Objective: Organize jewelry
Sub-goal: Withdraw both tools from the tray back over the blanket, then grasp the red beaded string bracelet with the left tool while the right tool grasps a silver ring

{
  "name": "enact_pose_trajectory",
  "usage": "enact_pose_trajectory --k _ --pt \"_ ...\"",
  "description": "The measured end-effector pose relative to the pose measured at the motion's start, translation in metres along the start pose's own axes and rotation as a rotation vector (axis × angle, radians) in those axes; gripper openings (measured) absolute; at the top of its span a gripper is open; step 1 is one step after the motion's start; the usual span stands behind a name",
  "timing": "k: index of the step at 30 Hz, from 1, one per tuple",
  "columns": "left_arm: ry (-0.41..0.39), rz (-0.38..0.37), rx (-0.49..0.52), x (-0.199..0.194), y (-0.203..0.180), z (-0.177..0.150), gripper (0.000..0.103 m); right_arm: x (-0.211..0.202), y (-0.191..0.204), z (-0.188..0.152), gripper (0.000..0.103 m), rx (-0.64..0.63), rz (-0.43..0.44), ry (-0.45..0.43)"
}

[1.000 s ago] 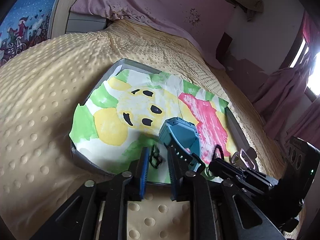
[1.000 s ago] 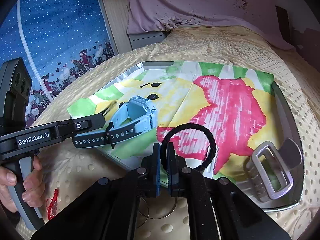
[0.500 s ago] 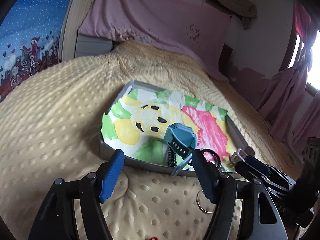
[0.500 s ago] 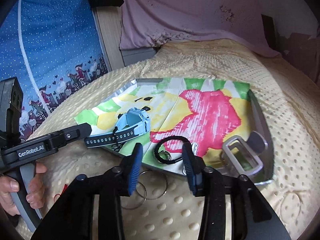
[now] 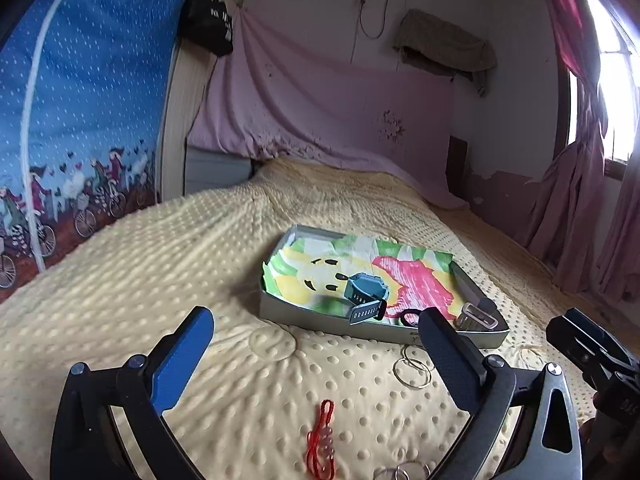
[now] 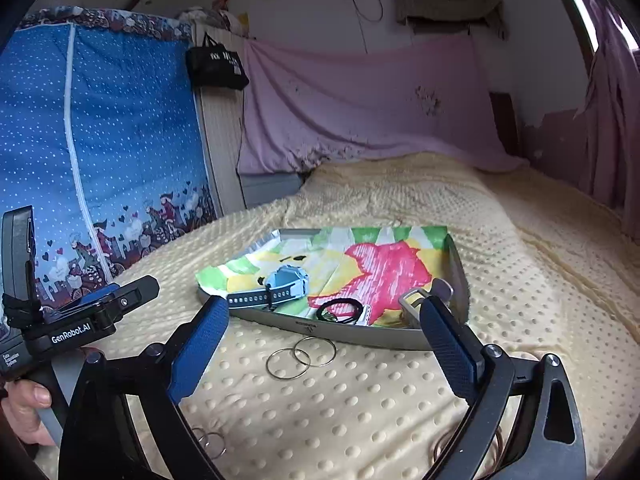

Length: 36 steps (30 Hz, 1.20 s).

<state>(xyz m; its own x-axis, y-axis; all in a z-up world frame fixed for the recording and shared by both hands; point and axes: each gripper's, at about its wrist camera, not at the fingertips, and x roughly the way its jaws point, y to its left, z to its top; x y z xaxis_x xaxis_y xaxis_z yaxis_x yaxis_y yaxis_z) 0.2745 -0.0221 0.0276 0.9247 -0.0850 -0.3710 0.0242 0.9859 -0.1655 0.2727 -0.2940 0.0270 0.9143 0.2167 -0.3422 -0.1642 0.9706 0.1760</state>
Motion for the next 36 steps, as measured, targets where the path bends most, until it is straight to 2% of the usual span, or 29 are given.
enact_pose_trajectory --k 4,6,16,24,30,36 --pt "-0.044 0.012 0.027 -0.028 -0.002 -0.006 0.103 -0.033 0.009 -0.004 0.101 -0.01 -0.011 -0.053" --pt "-0.047 0.01 0.036 -0.039 -0.002 -0.01 0.103 -0.047 0.012 -0.008 0.101 -0.011 -0.012 -0.07" --pt "-0.014 0.036 0.09 -0.069 0.021 -0.027 0.103 -0.078 0.029 -0.031 0.101 -0.037 -0.01 -0.042" --pt "0.044 0.039 0.117 -0.066 0.038 -0.041 0.103 -0.076 0.04 -0.052 0.101 -0.049 0.019 0.028" --pt "0.129 0.031 0.131 -0.048 0.047 -0.05 0.103 -0.062 0.051 -0.066 0.101 -0.104 0.024 0.097" --pt "0.189 0.012 0.147 -0.034 0.051 -0.052 0.103 -0.048 0.051 -0.07 0.101 -0.1 0.031 0.164"
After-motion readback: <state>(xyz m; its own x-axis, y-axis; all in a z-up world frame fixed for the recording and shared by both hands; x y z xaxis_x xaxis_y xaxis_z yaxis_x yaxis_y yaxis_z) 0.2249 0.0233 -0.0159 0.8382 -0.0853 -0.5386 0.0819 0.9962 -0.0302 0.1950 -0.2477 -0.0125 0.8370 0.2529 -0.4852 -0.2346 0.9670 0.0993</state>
